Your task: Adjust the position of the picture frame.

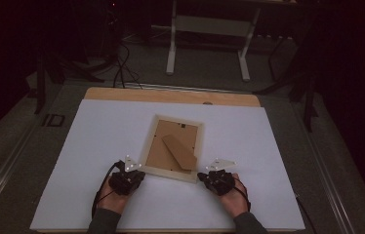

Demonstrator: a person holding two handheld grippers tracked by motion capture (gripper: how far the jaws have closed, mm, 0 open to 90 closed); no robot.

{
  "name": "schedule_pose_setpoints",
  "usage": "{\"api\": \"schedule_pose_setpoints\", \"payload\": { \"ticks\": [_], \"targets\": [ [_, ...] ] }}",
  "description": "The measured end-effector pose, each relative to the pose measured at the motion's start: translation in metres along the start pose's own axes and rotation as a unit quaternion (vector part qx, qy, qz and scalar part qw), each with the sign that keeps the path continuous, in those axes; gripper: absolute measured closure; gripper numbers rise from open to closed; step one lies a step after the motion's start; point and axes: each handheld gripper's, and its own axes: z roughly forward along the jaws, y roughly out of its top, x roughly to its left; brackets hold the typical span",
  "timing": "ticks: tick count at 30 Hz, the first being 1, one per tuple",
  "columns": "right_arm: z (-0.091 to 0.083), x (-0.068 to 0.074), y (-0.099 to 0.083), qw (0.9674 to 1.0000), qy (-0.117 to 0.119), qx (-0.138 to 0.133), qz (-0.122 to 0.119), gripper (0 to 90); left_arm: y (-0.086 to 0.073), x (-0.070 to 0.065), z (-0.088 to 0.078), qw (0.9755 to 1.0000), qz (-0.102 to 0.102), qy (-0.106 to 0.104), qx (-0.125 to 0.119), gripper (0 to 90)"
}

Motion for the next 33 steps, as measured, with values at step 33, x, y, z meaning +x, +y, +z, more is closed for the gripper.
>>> {"api": "schedule_pose_setpoints", "payload": {
  "ticks": [33],
  "targets": [
    [0.028, 0.052, 0.021, 0.9959, 0.064, -0.002, -0.063, 90.0, 0.003, 0.004, 0.005, 0.9999, 0.002, 0.014, -0.008, 88.0]
  ]
}}
